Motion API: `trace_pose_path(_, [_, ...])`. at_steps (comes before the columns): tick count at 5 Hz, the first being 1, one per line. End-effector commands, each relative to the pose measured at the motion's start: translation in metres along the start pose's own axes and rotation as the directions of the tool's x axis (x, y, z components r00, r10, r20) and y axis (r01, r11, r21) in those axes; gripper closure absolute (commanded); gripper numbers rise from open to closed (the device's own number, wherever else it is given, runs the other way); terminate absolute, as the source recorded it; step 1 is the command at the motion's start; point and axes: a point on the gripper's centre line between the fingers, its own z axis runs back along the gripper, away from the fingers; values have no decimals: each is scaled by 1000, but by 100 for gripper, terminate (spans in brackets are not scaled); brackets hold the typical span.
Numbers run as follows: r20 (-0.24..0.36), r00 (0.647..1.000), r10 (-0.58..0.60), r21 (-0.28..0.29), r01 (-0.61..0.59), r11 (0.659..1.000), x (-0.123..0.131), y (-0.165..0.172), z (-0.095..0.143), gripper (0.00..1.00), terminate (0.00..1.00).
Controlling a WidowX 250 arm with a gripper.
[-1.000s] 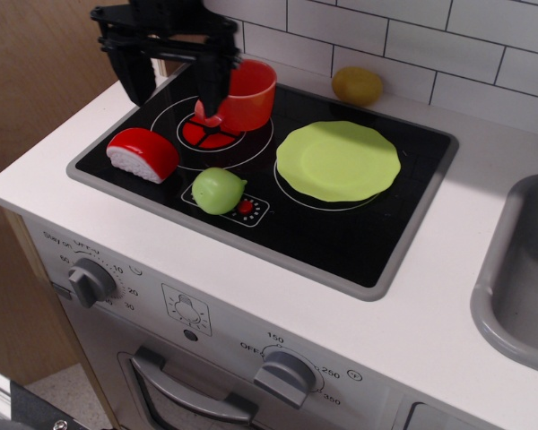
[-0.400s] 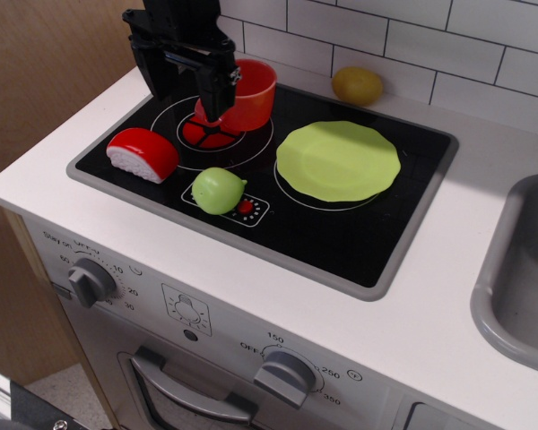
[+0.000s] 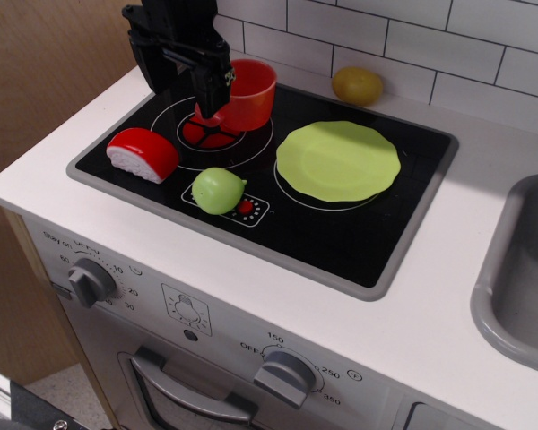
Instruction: Put cup on plate
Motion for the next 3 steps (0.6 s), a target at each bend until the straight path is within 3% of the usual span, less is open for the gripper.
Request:
trace_pose_path(1, [61,997,-39,36,37,999,11,-8,-4,0,0])
trace_pose_path(2, [54,998,-45,21,44,999,12,-9,-5,100,0])
trace_pose_path(3, [61,998,-16,48,14,999,13,-10,-3,100,0])
